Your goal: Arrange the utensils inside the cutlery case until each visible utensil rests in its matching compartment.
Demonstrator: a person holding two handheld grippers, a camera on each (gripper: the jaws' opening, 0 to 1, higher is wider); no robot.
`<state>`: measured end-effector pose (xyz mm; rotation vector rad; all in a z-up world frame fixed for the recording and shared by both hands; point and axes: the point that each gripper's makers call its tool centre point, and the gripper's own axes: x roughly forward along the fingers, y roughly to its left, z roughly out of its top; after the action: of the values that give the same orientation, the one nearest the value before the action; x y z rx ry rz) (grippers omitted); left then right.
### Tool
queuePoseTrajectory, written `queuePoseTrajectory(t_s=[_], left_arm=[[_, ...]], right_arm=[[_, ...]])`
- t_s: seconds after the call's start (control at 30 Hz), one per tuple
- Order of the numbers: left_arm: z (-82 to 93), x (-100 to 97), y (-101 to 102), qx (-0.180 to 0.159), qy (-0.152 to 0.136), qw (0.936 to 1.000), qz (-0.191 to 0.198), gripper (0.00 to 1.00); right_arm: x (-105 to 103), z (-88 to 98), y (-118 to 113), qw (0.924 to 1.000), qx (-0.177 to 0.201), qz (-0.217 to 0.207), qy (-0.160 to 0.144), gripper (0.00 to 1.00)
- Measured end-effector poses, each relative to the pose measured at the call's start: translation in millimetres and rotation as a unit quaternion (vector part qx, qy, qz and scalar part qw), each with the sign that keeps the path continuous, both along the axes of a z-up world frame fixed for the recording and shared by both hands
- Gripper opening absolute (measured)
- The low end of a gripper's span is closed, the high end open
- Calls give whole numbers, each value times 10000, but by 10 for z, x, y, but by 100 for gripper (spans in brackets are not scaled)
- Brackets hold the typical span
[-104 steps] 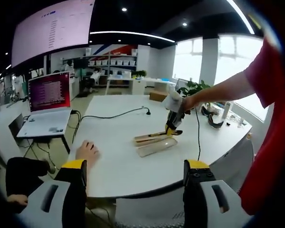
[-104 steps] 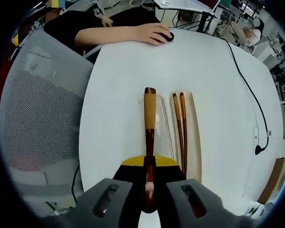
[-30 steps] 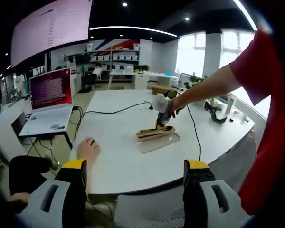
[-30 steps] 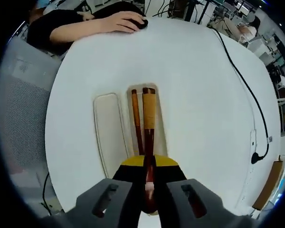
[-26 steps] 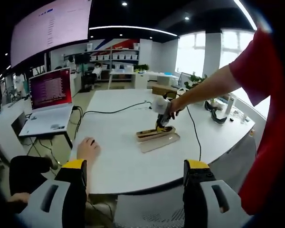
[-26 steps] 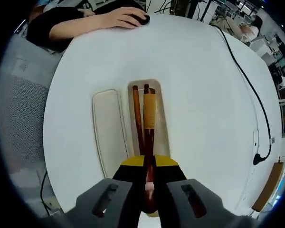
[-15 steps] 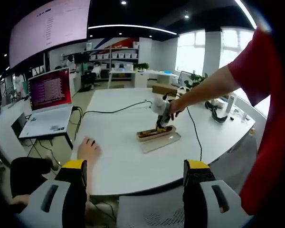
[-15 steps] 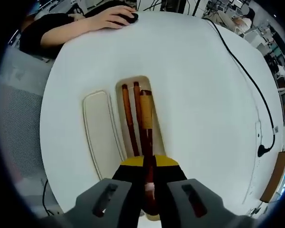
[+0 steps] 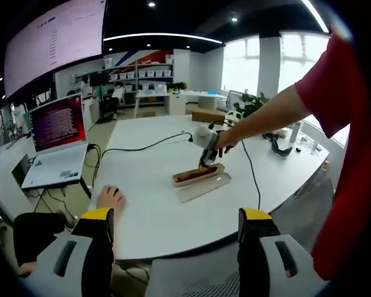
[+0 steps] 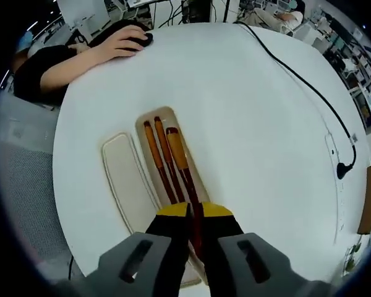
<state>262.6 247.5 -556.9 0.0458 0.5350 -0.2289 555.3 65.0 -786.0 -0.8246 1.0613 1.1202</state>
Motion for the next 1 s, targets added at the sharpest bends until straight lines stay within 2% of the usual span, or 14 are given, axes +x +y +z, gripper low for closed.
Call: queuePoseTrajectory(t_s=[0.2, 0.23, 0.27, 0.3, 0.37, 0.43, 0.57, 0.67, 0.73, 0.77, 0.8, 0.9, 1.0], left_arm=[[23, 15, -102, -149, -146, 9997, -159, 85], [48, 35, -123, -95, -276, 9992, -283, 81], [48, 31, -140, -59, -283, 9989, -381, 76], [38, 31, -142, -87, -243, 9990, -377, 73], [-9, 65, -144, -112, -121, 9990, -427, 75], [-64, 98, -118, -37, -3, 9989, -472, 77], [-52, 222, -135, -167, -69, 9973, -709, 77], [-46, 362, -142, -123, -87, 9960, -878, 77], [-51, 472, -181, -211, -259, 9943, -1015, 76], [-99, 500, -188, -254, -192, 9942, -1027, 76], [-189, 509, -235, -349, 90, 9927, -1148, 76], [-206, 649, -297, -252, -43, 9885, -1492, 76], [-275, 797, -332, -243, 11, 9851, -1701, 76]], right_arm=[[55, 124, -120, 9981, 241, -572, -58, 5], [70, 147, -130, 9973, 290, -675, -94, 6], [77, 165, -139, 9966, 325, -751, -101, 7], [76, 203, -161, 9962, 335, -793, -127, 7], [114, 278, -191, 9955, 370, -797, -363, 4], [94, 344, -207, 9940, 478, -891, -407, 5], [32, 463, -223, 9916, 671, -1004, -456, 11], [19, 533, -294, 9892, 755, -1094, -621, 18], [12, 565, -342, 9877, 800, -1152, -693, 23], [13, 582, -368, 9867, 827, -1178, -753, 26], [3, 603, -407, 9852, 887, -1209, -827, 27], [-62, 633, -504, 9812, 1019, -1348, -927, 33], [-136, 672, -575, 9754, 1145, -1546, -1074, 42]])
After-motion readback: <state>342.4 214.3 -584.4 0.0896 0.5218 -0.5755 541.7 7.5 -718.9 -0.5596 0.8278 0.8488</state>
